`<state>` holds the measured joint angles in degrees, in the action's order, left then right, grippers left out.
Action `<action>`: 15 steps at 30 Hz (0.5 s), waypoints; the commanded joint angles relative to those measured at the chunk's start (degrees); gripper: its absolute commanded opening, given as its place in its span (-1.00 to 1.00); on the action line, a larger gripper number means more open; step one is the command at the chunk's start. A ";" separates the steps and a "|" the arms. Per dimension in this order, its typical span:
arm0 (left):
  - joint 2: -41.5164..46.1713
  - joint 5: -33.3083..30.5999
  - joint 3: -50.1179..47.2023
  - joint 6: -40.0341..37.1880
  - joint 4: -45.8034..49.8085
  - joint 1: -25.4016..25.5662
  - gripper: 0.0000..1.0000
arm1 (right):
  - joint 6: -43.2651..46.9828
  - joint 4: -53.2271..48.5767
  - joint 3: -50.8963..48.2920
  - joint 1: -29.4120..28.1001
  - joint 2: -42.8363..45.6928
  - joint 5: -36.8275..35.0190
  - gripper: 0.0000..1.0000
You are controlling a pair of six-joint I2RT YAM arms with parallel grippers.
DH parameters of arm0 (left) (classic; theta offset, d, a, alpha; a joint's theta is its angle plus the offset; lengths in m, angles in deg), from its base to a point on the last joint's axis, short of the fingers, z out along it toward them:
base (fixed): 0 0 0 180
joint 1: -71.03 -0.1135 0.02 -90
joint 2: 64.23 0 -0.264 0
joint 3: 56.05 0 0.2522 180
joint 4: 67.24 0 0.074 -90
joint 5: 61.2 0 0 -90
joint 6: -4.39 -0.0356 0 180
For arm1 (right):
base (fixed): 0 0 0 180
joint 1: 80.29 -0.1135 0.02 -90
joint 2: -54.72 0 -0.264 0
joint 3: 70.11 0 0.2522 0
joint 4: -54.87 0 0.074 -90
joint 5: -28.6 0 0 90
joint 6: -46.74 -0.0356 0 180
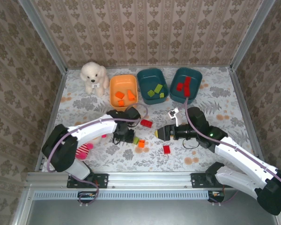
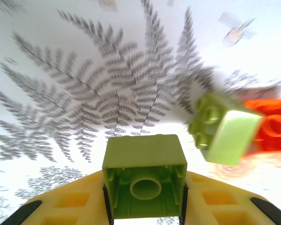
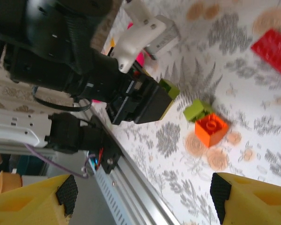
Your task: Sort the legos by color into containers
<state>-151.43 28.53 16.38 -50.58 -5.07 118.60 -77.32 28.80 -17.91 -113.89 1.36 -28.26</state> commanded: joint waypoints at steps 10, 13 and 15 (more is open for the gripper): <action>-18.26 4.31 36.03 -9.15 -0.05 -8.45 -0.28 | -1.91 6.28 10.77 4.77 -4.27 -21.96 0.60; -27.97 5.47 48.44 -10.94 0.45 -9.30 -0.28 | -1.96 6.17 14.70 6.95 -7.89 -22.14 0.60; -34.41 5.96 57.13 -11.84 1.06 -9.72 -0.28 | -2.25 5.72 16.78 8.51 -10.08 -21.81 0.59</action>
<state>-180.32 32.66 65.45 -58.96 -5.10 109.55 -78.63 33.26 -4.71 -106.90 -6.93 -47.36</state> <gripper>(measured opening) 0.363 0.798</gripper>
